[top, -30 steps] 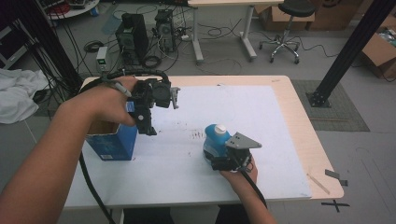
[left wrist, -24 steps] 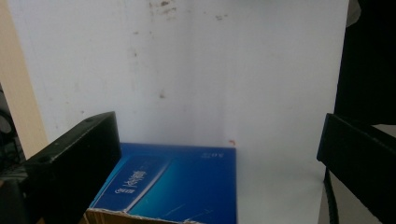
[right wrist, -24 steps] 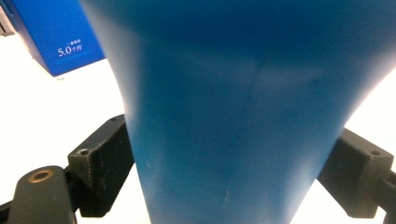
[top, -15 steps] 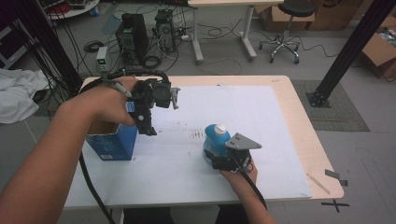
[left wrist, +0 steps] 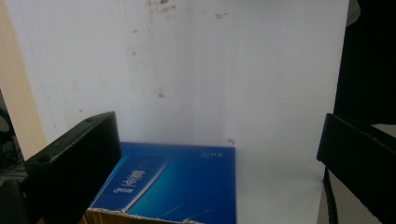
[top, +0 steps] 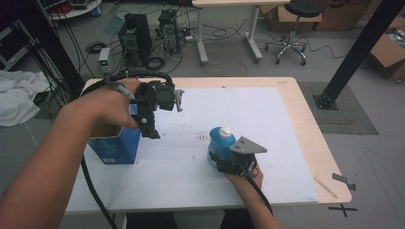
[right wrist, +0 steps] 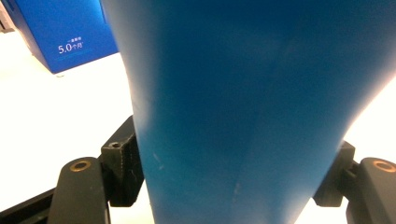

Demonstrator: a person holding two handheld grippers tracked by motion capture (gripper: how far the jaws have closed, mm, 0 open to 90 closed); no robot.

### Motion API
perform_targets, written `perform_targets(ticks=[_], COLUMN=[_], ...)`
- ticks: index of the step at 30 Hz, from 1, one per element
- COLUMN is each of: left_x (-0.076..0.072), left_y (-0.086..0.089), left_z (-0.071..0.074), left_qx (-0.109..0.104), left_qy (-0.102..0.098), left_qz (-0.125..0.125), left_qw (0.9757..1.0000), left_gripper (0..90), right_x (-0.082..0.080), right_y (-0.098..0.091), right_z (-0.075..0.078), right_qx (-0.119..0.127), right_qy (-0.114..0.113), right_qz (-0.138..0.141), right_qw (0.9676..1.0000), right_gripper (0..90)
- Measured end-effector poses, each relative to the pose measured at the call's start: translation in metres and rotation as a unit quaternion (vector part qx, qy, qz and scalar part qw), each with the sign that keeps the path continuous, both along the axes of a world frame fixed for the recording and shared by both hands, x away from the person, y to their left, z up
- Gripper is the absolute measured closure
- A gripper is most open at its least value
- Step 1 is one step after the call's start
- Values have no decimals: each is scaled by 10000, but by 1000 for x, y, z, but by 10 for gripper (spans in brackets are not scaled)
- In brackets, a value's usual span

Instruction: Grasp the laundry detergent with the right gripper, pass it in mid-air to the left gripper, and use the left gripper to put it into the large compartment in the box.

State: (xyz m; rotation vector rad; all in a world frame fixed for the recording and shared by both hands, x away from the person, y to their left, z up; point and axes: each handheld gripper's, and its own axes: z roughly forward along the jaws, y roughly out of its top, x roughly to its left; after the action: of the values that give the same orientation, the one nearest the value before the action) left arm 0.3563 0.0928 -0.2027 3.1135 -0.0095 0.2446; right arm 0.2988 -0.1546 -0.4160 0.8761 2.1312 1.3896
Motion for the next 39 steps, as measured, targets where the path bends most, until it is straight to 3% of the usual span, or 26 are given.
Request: perform_targets(ticks=[9,14,20,26,32,39], left_x=[0,0,1,0,-2,-6], left_y=[1,1,1,0,-3,-8], left_z=[-1,-1,-1,-3,-3,2], left_qx=[5,-1,4,0,16,-3], left_qy=[16,15,17,32,25,15], left_qz=[16,14,15,1,-58,-110], left_qw=[10000,10000,10000,10000,10000,9999], left_gripper=[1,2,3,3,4,7], right_x=[0,0,0,1,5,10], right_y=[0,2,3,1,-1,-4], right_z=[0,0,-2,-2,2,20], right_qx=[3,-19,-58,28,-41,-3], right_qy=[-21,-68,-72,-13,107,148], right_qz=[6,8,-54,-26,200,822], right_qw=[10000,10000,9999,10000,9997,9965], right_gripper=[317,394,423,449,459,464])
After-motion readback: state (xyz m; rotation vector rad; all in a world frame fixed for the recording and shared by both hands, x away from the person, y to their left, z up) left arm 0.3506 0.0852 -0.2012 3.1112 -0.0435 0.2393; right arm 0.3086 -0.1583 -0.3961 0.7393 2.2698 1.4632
